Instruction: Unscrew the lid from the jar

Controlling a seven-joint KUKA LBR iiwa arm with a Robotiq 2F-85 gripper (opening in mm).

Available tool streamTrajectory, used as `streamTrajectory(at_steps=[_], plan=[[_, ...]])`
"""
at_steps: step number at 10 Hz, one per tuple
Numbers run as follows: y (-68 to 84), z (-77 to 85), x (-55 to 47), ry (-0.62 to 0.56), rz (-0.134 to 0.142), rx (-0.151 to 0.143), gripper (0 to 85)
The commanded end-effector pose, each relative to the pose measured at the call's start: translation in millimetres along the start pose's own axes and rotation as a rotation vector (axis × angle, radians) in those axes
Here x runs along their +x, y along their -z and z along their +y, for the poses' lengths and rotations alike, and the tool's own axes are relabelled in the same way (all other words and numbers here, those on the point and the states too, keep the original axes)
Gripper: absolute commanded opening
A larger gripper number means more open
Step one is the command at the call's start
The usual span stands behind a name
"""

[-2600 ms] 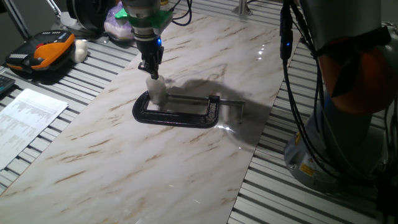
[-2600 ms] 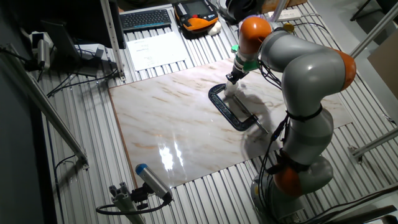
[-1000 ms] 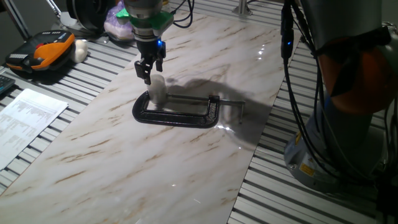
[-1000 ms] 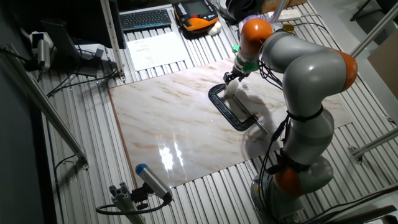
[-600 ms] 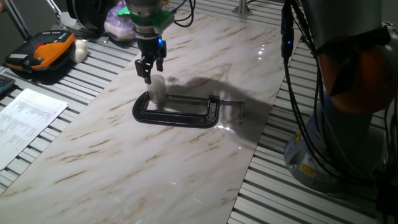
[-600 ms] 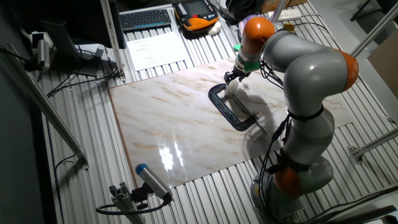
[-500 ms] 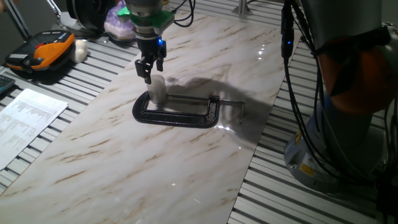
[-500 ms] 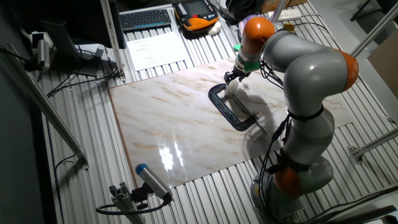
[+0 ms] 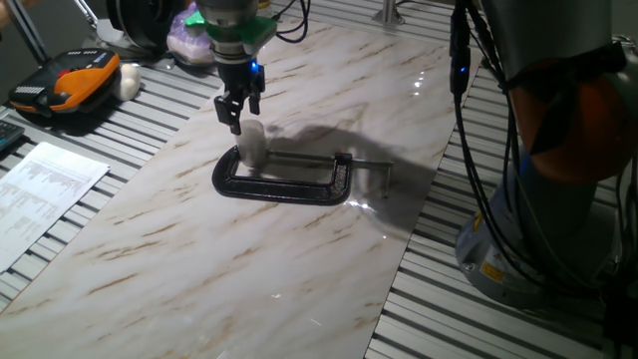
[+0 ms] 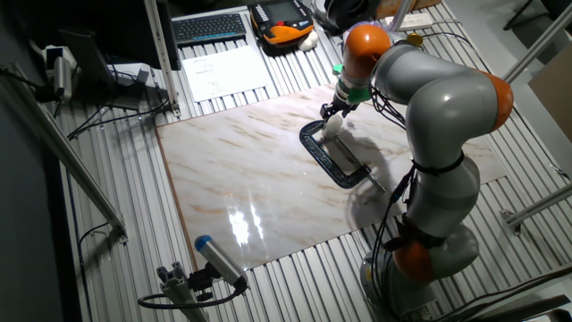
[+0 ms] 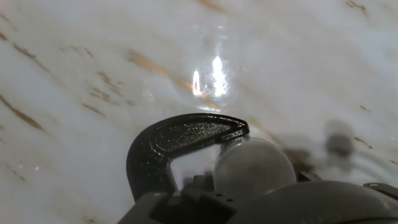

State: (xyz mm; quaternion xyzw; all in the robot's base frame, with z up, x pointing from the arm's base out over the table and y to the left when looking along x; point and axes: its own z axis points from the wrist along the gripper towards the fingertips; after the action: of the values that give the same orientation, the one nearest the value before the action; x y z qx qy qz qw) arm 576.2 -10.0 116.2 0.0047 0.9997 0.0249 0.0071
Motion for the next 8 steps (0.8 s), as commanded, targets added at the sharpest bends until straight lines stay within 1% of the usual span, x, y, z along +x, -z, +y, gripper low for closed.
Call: streamTrajectory(at_steps=[1, 2, 3, 4, 5, 6, 7, 8], plan=[[-0.5, 0.2, -0.7, -0.010, 0.005, 0.002, 68.0], [-0.6, 0.0, -0.7, -0.038, 0.019, -0.004, 68.0], [1.5, -0.6, 1.1, 0.001, 0.031, -0.002, 68.0], [3.4, -0.9, 2.7, 0.051, 0.063, 0.026, 68.0], [3.1, -1.1, 2.7, 0.062, 0.093, 0.032, 68.0], [2.6, -1.3, 2.5, 0.094, 0.126, 0.024, 68.0], [3.6, -2.1, 3.5, 0.104, 0.107, 0.013, 51.0], [3.6, -2.1, 3.7, 0.099, 0.083, 0.008, 51.0]])
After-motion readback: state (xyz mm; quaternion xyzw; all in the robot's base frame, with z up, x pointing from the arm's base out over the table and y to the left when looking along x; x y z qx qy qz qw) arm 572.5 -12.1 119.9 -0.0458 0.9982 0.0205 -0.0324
